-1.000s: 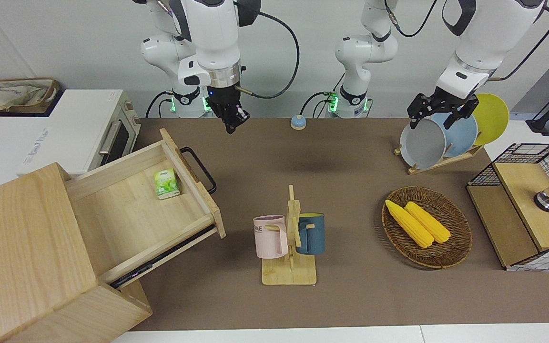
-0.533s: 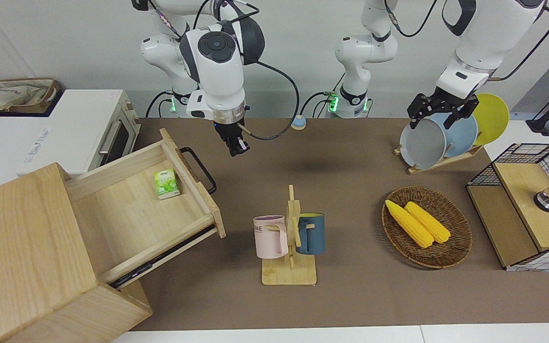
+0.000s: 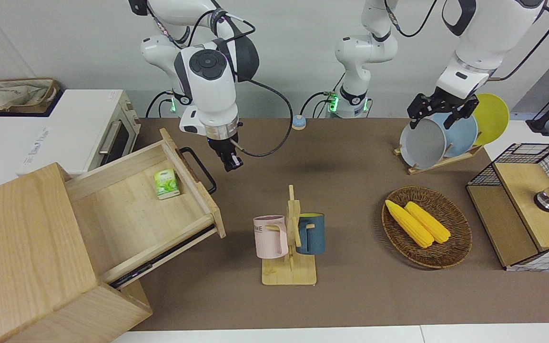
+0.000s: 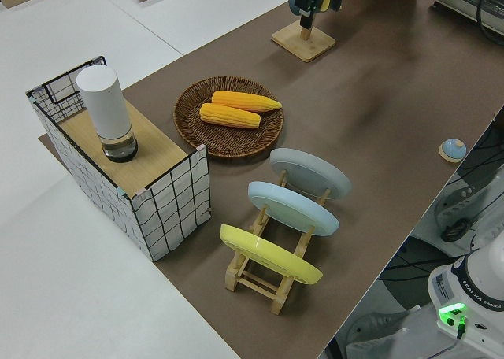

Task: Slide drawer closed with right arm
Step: 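Push the drawer front with the right gripper away from the robot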

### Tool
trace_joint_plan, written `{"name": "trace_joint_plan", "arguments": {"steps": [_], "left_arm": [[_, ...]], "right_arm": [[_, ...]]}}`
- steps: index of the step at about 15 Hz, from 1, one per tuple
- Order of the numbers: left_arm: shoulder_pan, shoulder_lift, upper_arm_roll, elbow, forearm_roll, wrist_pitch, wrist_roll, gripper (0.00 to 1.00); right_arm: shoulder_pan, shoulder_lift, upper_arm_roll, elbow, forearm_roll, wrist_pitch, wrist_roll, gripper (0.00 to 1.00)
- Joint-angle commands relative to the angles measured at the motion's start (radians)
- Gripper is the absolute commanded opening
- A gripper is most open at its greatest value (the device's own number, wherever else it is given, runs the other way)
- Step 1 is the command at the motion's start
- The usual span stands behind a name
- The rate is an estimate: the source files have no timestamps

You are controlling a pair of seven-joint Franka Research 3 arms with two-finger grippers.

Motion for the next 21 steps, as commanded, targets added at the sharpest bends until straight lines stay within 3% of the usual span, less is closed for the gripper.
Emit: {"name": "trace_joint_plan", "arguments": {"steps": [1,6,11,14,21], "left_arm": [[0.005,0.011,-0.007,0.026,0.017,-0.020,0.009,0.99],[0.005,0.011,-0.007,0.024,0.017,-0.020,0.009,0.99],[0.005,0.011,-0.007,0.024,0.017,-0.020,0.009,0.99],[0.005,0.011,-0.007,0.024,0.017,-0.020,0.009,0.99],[0.005,0.011,-0.007,0.024,0.017,-0.020,0.009,0.99]], "right_arm": [[-0.043,0.015,0.015,0.002,-0.028,0.030,-0.039,0.000],[-0.089,0.040,0.016,0.008,-0.027,0.042,-0.099,0.000],[-0.132,0.078,0.018,0.062,-0.025,0.036,-0.138,0.000],[-0.176,0.084,0.018,0.067,-0.022,0.031,-0.198,0.000],[-0.271,0.123,0.019,0.116,-0.001,0.025,-0.284,0.000]]}}
